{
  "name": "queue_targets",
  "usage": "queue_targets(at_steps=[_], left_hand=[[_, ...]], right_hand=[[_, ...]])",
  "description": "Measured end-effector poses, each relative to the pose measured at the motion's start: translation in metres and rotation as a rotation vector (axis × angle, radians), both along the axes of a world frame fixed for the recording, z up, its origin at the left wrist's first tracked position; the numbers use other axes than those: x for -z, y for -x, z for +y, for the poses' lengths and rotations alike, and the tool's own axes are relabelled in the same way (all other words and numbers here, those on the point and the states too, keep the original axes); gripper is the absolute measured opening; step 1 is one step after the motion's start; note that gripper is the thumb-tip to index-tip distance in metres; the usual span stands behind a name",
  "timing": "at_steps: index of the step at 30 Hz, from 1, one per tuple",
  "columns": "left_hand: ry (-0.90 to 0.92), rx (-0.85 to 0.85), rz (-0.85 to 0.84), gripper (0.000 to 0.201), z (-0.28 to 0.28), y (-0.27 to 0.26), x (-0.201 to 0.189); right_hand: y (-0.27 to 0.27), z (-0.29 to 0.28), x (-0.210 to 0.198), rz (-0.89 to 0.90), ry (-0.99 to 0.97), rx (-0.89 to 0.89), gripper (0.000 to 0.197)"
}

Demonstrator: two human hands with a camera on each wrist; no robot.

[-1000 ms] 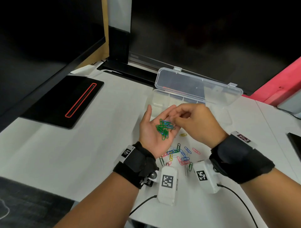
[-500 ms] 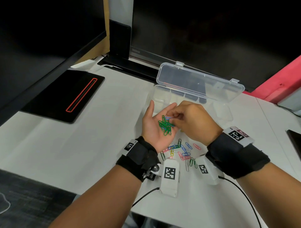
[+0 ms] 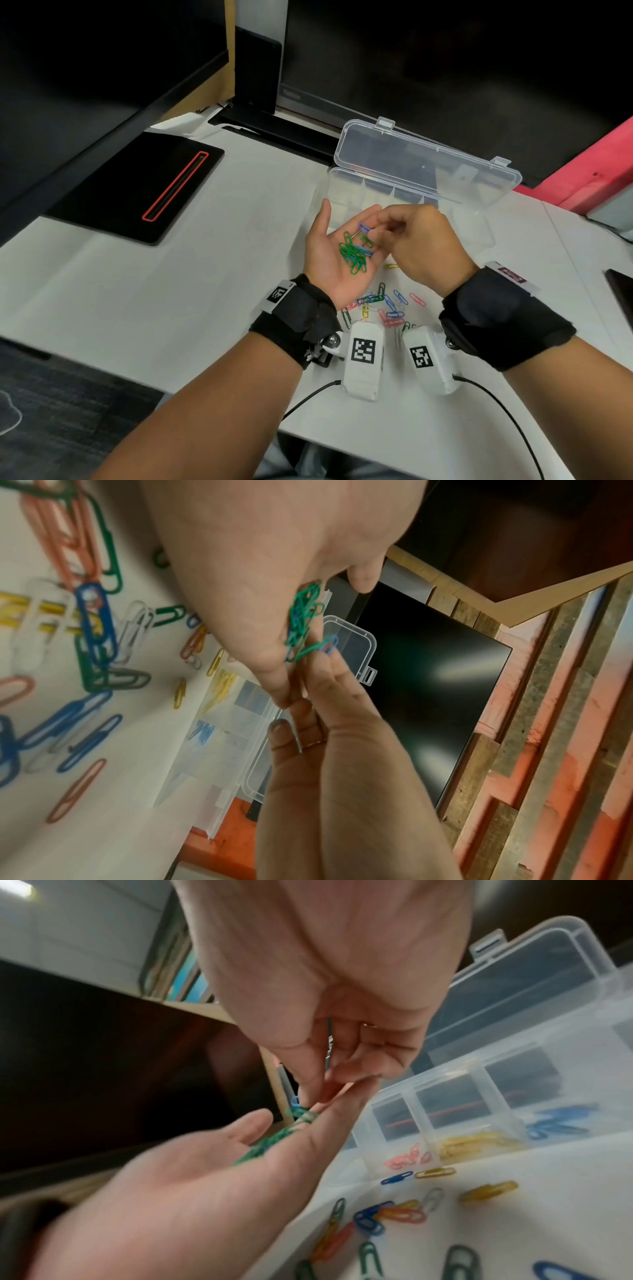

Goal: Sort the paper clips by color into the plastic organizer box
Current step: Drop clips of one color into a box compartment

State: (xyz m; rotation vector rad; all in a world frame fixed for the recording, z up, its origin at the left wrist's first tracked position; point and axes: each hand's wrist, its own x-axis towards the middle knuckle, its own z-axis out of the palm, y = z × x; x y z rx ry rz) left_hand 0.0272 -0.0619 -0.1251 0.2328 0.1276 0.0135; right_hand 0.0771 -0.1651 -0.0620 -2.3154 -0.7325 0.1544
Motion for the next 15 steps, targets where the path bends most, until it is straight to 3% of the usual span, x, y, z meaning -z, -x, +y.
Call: queue_targets(at_steps=[4, 8, 10, 13, 15], left_hand=[[0.003, 0.002, 0.012, 0.077, -0.001, 0.002, -0.002], [0.008, 0.001, 0.019, 0.077, 0.001, 0.0, 0.0], [0.019, 0.004, 0.024, 0.078, 0.002, 0.0, -0.001], [0.033, -0.002, 0.024, 0.079, 0.001, 0.0, -0.001], [0.03, -0.006, 0.028, 0.081, 0.002, 0.0, 0.0]], right_hand=[[0.001, -0.001, -0.009, 0.231, -0.208, 0.05, 0.028], [-0.006, -0.006, -0.019, 0.753, -0.656, 0.203, 0.029], [-0.008, -0.009, -0.026, 0.914, -0.752, 0.271, 0.028], [-0.007, -0.008, -0.034, 0.936, -0.613, 0.256, 0.035], [0.001, -0.007, -0.035, 0.626, -0.276, 0.13, 0.029]])
